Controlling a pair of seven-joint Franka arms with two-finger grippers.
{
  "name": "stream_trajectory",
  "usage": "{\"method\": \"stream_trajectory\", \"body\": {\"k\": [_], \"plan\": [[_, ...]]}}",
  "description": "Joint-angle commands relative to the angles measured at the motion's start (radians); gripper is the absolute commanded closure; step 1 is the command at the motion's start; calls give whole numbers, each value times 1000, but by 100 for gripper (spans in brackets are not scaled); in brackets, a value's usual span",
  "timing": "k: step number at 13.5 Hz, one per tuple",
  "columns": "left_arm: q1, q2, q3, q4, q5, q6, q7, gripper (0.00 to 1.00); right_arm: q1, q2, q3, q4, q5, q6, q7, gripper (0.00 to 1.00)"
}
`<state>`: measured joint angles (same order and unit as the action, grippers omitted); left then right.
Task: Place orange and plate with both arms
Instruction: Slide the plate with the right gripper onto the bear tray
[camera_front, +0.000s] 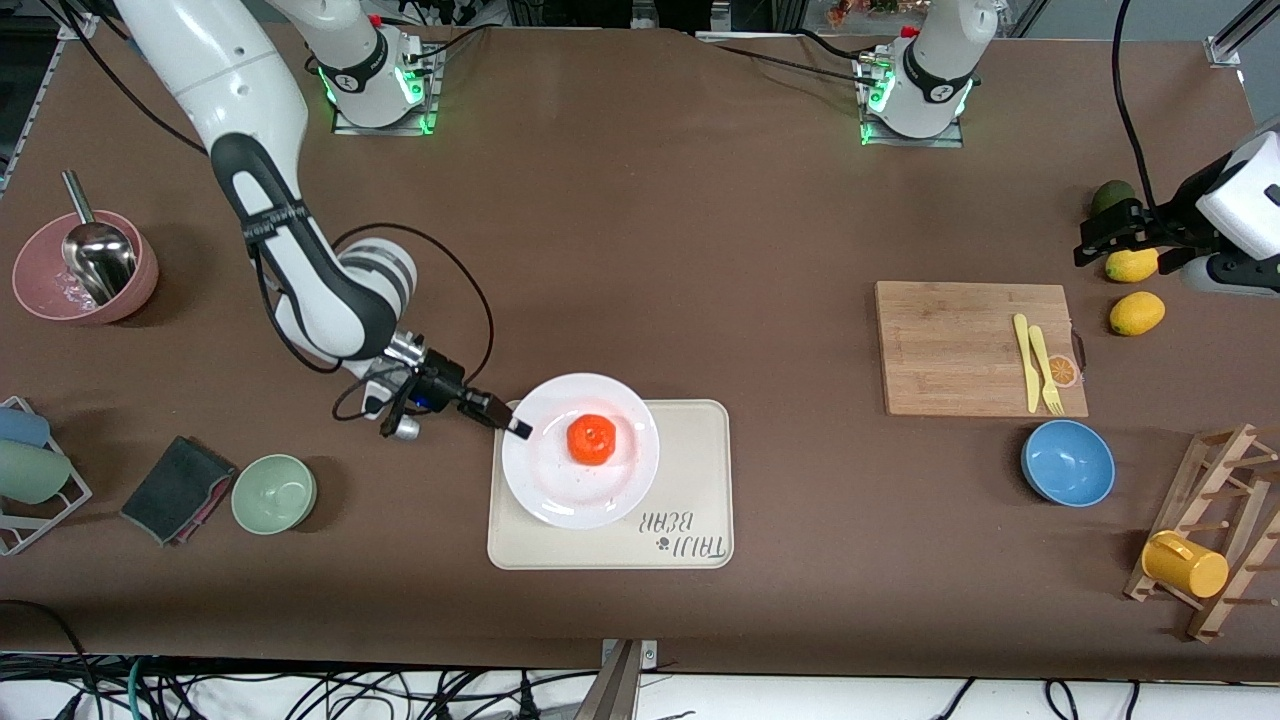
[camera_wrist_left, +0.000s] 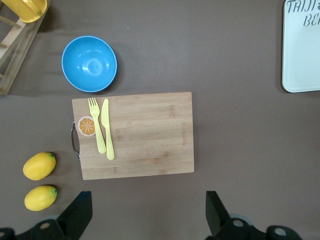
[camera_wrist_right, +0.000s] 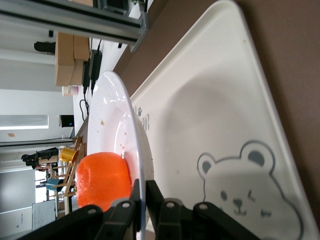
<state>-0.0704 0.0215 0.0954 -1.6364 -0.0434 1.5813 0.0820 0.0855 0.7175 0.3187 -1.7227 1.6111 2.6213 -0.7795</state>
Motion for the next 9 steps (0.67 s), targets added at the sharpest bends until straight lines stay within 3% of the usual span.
{"method": "stream_trajectory", "body": {"k": [1, 2, 4, 9], "plan": [[-2, 12, -3, 30, 28, -21, 13, 0, 103, 83, -82, 150, -116, 16, 197, 100], [-2, 12, -3, 30, 28, -21, 12, 0, 137, 94, -123, 172, -172, 16, 274, 100], [-2, 12, -3, 30, 28, -21, 13, 0, 154, 140, -141, 227, -238, 20, 342, 100], [-2, 12, -3, 30, 28, -21, 13, 0, 184, 217, -141, 302, -243, 80, 344, 100]]}}
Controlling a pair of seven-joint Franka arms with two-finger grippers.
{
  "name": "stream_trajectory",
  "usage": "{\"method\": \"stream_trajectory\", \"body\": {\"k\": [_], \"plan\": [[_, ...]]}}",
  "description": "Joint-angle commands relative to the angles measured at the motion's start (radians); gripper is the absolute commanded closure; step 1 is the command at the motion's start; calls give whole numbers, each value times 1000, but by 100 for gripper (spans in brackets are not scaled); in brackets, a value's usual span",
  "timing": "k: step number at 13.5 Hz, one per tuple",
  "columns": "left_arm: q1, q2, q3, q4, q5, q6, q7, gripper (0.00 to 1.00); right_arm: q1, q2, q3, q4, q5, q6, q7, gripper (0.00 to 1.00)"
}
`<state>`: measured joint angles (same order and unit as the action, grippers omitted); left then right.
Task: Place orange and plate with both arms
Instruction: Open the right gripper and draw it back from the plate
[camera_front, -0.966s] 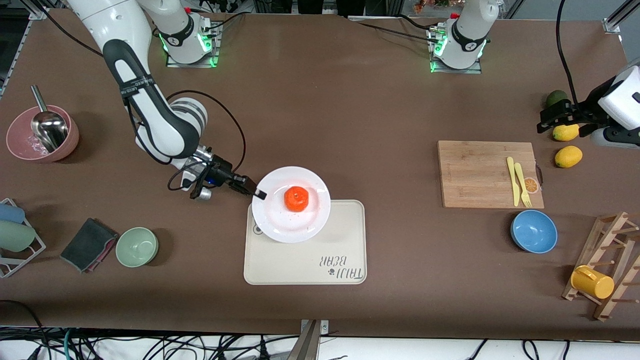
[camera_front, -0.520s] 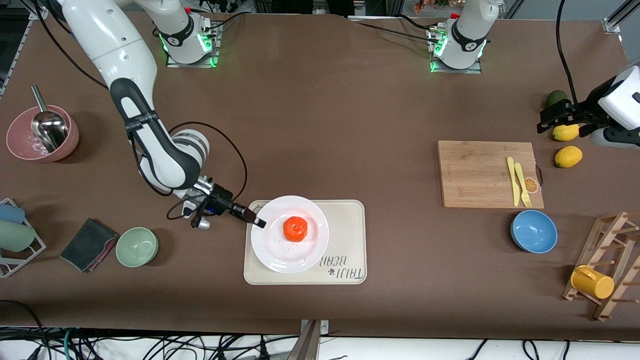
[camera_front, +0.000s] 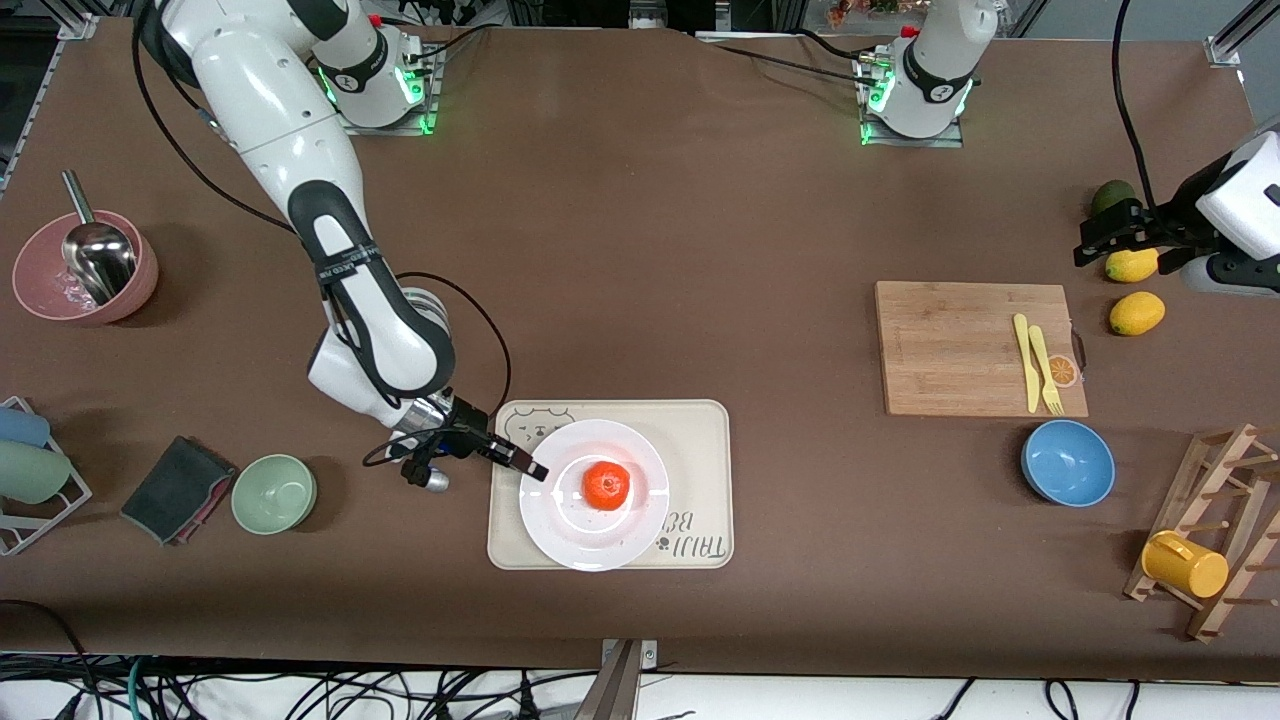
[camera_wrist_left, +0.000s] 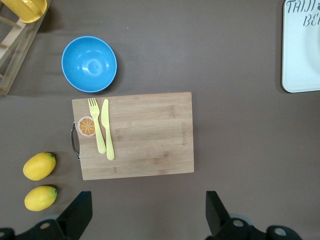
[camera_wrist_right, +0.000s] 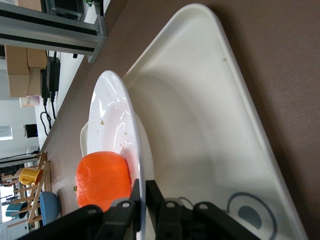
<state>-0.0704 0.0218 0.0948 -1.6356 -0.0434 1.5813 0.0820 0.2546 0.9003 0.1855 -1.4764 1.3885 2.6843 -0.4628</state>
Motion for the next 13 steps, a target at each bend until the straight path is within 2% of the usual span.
{"method": "stream_trajectory", "body": {"k": [1, 3, 4, 5, 6, 7, 10, 11, 12, 13], "plan": [[-2, 12, -3, 30, 28, -21, 12, 0, 15, 32, -8, 56, -20, 17, 27, 100], [-2, 12, -3, 30, 28, -21, 13, 0, 15, 23, -8, 56, -20, 16, 27, 100], [-2, 12, -3, 30, 28, -21, 13, 0, 6, 14, -6, 50, -22, 11, 29, 87], [-2, 12, -3, 30, 28, -21, 12, 0, 2, -10, -3, 35, -22, 6, 29, 65], [-2, 12, -3, 30, 28, -20, 13, 0, 0, -45, -1, 1, -22, 6, 29, 52], [-2, 12, -3, 30, 28, -21, 13, 0, 0, -70, 2, -22, -19, 6, 29, 44], [-2, 12, -3, 30, 28, -21, 13, 0, -24, -160, 18, -120, -23, -12, 26, 37], [-2, 12, -3, 30, 28, -21, 12, 0, -34, -205, 18, -165, -25, -36, 24, 24], [-2, 12, -3, 30, 28, -21, 13, 0, -46, -249, 18, -221, -44, -40, 20, 5], [-2, 12, -3, 30, 28, -21, 13, 0, -49, -292, 18, -275, -74, -40, 23, 0]]}}
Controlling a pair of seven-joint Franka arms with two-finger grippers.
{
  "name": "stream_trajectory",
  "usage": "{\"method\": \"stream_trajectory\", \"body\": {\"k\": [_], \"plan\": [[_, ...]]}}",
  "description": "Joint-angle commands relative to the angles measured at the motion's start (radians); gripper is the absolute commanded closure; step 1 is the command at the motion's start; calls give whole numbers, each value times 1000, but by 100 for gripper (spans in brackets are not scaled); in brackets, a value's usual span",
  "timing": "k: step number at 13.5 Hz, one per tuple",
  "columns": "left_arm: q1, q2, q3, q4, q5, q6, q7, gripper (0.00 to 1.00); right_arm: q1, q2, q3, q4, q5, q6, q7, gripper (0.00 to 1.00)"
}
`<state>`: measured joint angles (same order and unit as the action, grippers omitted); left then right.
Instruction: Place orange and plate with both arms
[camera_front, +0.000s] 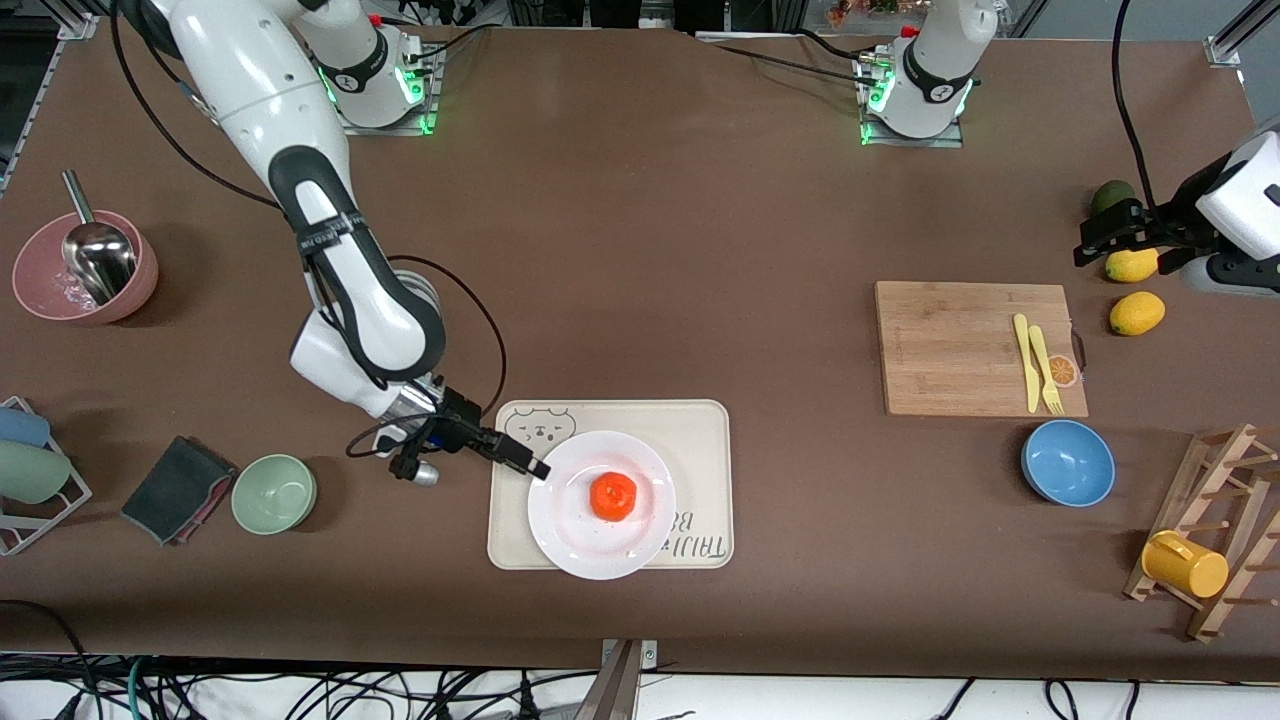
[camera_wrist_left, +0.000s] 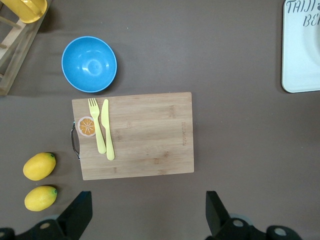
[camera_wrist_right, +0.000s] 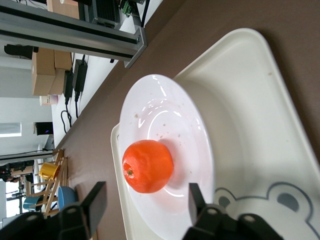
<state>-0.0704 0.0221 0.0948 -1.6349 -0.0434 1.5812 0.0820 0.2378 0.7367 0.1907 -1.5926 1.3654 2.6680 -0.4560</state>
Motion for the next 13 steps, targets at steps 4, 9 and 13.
{"method": "stream_trajectory", "body": {"k": [4, 9, 13], "plan": [[-2, 12, -3, 29, 28, -20, 13, 0, -70, -320, 13, -372, -100, -58, 16, 0], [-3, 12, -3, 29, 28, -21, 15, 0, -167, -552, -37, -566, -346, -238, 17, 0], [-3, 12, -3, 29, 28, -21, 15, 0, -172, -687, -212, -543, -734, -491, 35, 0]]}}
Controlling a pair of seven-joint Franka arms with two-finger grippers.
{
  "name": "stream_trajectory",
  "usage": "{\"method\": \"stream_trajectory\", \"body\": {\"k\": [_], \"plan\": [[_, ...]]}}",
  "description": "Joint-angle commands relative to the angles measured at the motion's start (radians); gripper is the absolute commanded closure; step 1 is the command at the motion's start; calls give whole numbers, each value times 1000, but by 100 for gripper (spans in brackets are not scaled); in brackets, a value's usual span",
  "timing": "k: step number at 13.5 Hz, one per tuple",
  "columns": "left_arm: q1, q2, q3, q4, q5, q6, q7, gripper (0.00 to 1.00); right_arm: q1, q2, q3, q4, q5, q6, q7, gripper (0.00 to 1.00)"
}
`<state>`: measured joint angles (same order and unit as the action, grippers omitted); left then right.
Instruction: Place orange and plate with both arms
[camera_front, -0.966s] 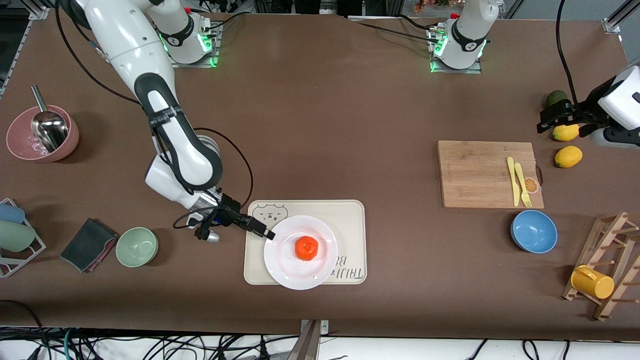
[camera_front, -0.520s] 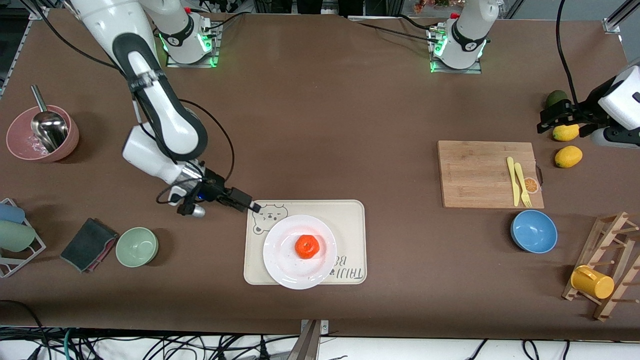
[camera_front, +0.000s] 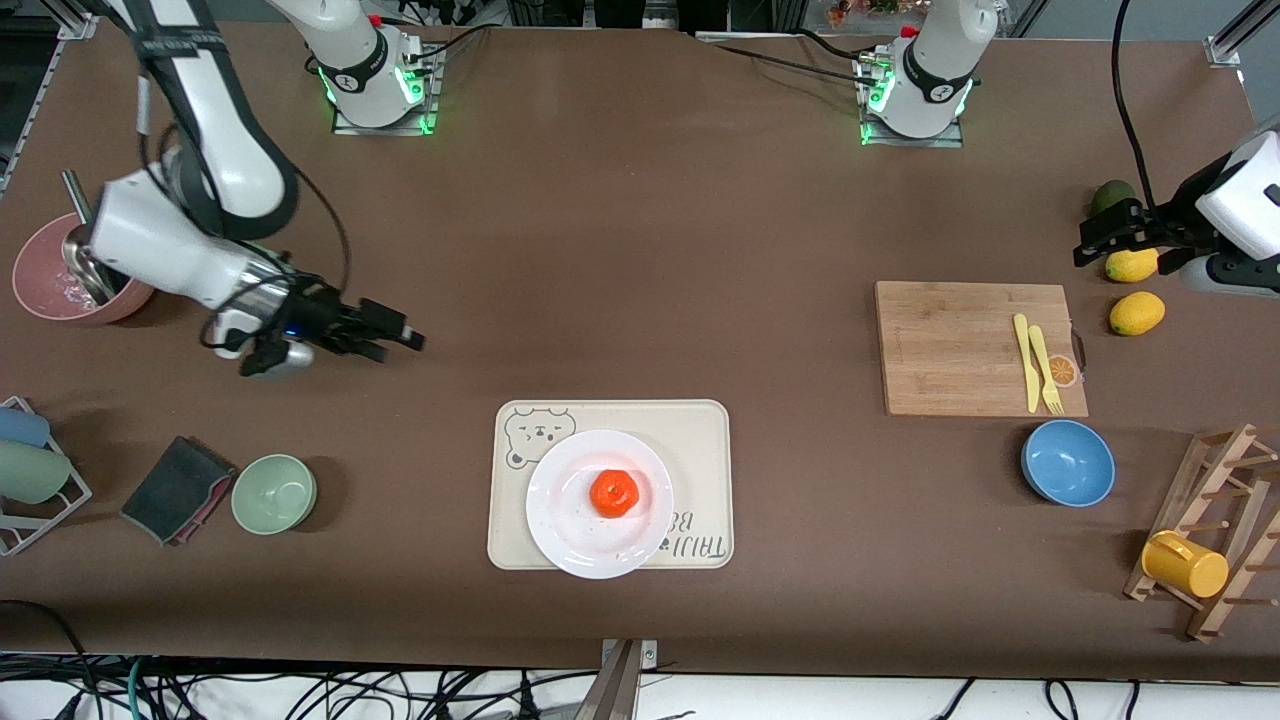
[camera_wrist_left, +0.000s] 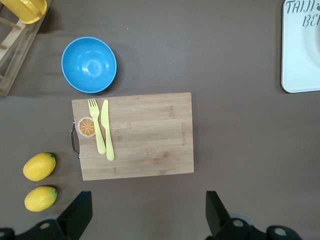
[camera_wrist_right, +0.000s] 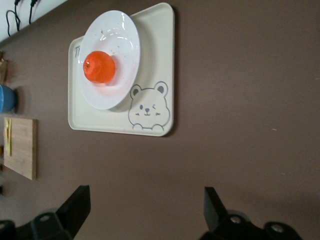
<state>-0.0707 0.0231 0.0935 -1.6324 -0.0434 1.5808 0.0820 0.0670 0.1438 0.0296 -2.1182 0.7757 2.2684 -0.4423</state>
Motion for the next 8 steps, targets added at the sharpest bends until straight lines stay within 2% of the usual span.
{"method": "stream_trajectory", "body": {"k": [1, 3, 4, 6, 8], "plan": [[-3, 11, -1, 26, 28, -19, 16, 0, -1, -130, -83, 13, -267, -174, 57, 0], [-1, 11, -1, 26, 28, -21, 16, 0, -3, -145, -109, 184, -526, -370, 157, 0], [-1, 11, -1, 26, 28, -21, 16, 0, -3, -138, -111, 279, -602, -460, 195, 0], [-1, 11, -1, 26, 28, -21, 16, 0, -3, -129, -111, 418, -676, -588, 226, 0], [-1, 11, -1, 26, 28, -21, 16, 0, -3, -128, -103, 507, -738, -685, 244, 0]]}}
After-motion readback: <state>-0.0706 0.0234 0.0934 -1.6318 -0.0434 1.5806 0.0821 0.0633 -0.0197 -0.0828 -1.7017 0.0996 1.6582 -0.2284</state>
